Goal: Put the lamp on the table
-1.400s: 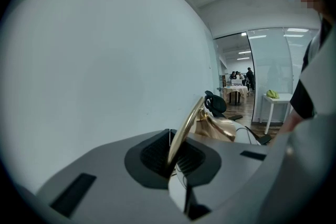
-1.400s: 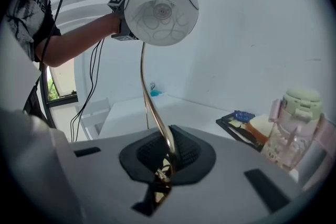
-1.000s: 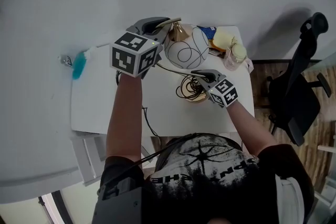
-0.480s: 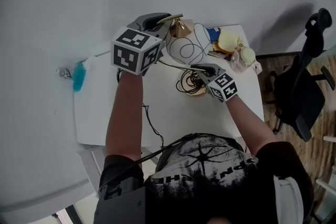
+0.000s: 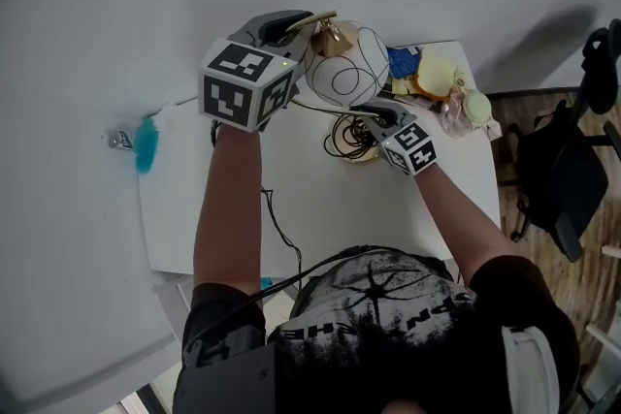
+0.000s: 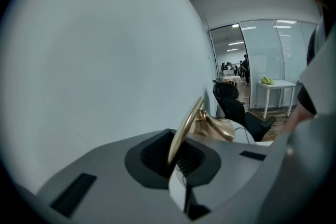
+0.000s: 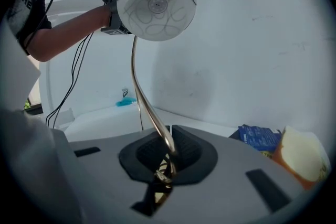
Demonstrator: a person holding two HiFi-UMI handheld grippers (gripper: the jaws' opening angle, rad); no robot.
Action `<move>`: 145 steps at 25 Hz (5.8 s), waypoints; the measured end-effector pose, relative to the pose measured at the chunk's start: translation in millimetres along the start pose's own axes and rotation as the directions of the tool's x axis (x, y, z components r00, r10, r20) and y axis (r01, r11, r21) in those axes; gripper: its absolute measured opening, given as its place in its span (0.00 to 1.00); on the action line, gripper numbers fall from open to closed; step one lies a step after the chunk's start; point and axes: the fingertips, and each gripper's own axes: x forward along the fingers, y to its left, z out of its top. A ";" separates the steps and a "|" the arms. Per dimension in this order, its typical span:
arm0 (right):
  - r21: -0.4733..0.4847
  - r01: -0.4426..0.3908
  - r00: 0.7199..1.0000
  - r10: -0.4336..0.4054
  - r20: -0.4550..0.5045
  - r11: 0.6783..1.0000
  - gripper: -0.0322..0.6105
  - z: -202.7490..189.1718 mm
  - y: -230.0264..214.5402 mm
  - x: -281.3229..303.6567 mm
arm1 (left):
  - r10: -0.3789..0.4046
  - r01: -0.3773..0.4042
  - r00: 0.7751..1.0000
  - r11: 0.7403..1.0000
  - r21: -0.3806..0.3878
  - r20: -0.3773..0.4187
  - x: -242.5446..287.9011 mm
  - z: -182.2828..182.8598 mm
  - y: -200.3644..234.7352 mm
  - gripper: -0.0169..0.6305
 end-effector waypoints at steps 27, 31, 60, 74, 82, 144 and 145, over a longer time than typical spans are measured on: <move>-0.006 -0.014 1.000 0.014 0.010 1.000 0.08 2.3 -8.9 13.4 | 0.001 -0.001 1.000 1.000 -0.011 -0.021 7.8 -1.1 5.9 0.05; -0.040 0.018 1.000 -0.019 -0.014 0.999 0.08 -3.2 -10.5 12.4 | -0.006 0.005 0.999 1.000 -0.007 -0.033 8.4 -1.6 -0.7 0.05; -0.028 0.024 0.998 -0.026 -0.058 0.999 0.30 -20.6 -4.7 -31.6 | 0.031 -0.026 0.998 0.996 0.089 -0.051 6.9 5.9 -47.2 0.05; -0.046 0.021 0.998 -0.023 -0.056 0.999 0.31 -22.0 5.6 -71.8 | 0.078 -0.075 0.997 0.983 0.166 -0.013 -5.4 10.1 -74.9 0.05; -0.062 0.010 0.998 -0.014 -0.063 0.998 0.31 -26.6 15.7 -97.6 | 0.142 -0.141 0.990 0.974 0.176 0.010 -7.6 10.0 -74.1 0.05; -0.063 -0.059 0.990 0.066 0.123 0.996 0.08 -27.1 43.7 -350.5 | 0.133 -0.074 0.983 0.917 -0.392 0.124 -54.7 -136.3 -375.0 0.05; -0.060 -0.063 0.990 0.070 0.121 0.996 0.08 -28.0 44.0 -350.1 | 0.129 -0.070 0.984 0.917 -0.393 0.125 -53.3 -135.4 -375.0 0.05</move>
